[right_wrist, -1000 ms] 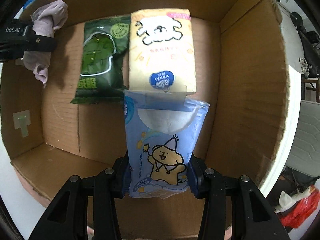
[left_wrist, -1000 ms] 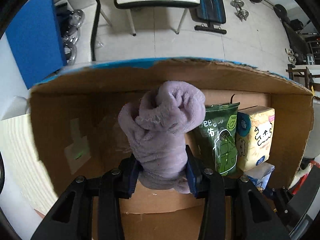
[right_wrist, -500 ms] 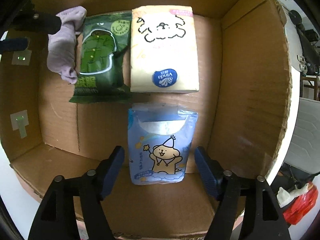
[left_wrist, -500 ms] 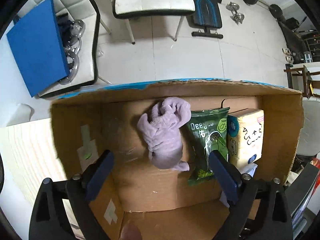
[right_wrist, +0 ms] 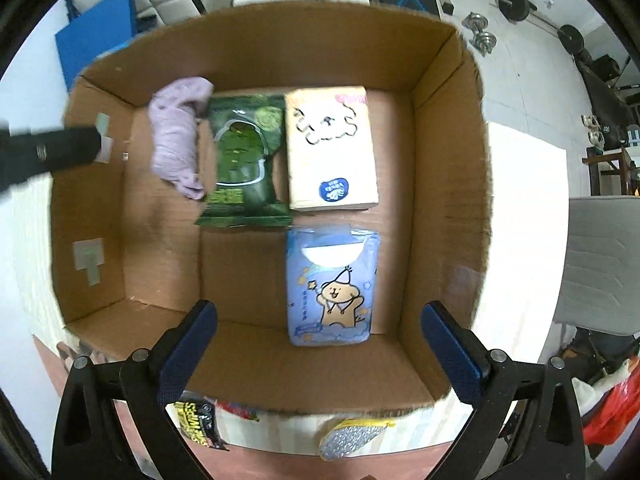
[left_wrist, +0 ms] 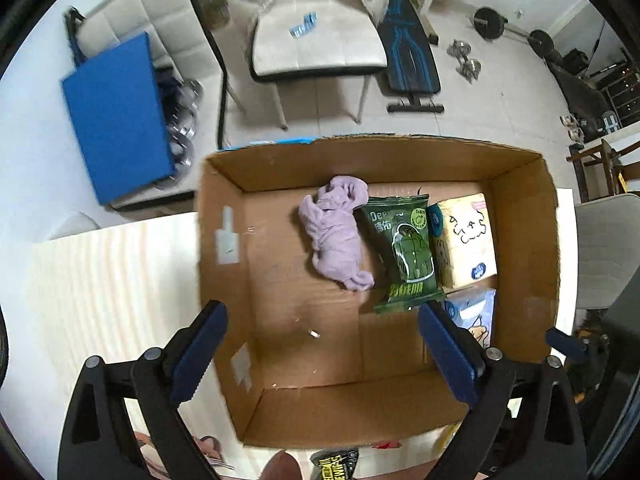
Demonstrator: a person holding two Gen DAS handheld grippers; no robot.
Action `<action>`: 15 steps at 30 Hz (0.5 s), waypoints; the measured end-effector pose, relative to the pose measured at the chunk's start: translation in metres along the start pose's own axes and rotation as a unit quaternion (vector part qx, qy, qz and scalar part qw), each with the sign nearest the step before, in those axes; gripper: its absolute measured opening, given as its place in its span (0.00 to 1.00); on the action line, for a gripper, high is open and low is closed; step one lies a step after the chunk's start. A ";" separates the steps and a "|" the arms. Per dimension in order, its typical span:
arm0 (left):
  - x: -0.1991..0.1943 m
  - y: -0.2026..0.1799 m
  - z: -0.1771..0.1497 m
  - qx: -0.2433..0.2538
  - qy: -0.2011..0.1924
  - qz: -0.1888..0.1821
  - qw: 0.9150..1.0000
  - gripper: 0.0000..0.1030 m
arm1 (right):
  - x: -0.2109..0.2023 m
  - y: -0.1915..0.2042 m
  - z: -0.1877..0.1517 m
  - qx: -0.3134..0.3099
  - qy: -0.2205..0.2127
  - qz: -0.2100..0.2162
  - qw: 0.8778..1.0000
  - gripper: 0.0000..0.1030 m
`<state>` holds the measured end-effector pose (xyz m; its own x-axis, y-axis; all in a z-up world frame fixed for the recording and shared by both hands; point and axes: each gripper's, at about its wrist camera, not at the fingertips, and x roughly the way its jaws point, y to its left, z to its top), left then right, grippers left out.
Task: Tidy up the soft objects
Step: 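Grasp the Shoe Shine Wipes pack with the left tool while the right tool grasps the scrub sponge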
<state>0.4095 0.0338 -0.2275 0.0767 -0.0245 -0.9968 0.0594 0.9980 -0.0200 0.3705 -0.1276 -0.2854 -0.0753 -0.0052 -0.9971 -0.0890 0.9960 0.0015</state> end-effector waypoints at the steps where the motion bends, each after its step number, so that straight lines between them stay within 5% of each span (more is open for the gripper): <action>1: -0.007 0.000 -0.006 -0.004 -0.008 0.000 1.000 0.95 | -0.006 0.001 -0.003 0.000 -0.004 0.003 1.000 1.00; 10: -0.080 -0.001 -0.085 -0.012 -0.090 0.012 0.996 0.95 | -0.071 0.005 -0.066 -0.009 -0.080 0.041 0.996 1.00; 15: -0.075 -0.009 -0.156 -0.022 -0.092 -0.004 0.996 0.95 | -0.064 -0.007 -0.121 -0.012 -0.087 0.039 0.995 1.00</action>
<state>0.2483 0.0360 -0.1646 0.2577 -0.0377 -0.9655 0.0166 0.9993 -0.0346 0.2555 -0.1450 -0.2125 0.0899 0.0897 -0.9919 -0.1143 0.9903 0.0792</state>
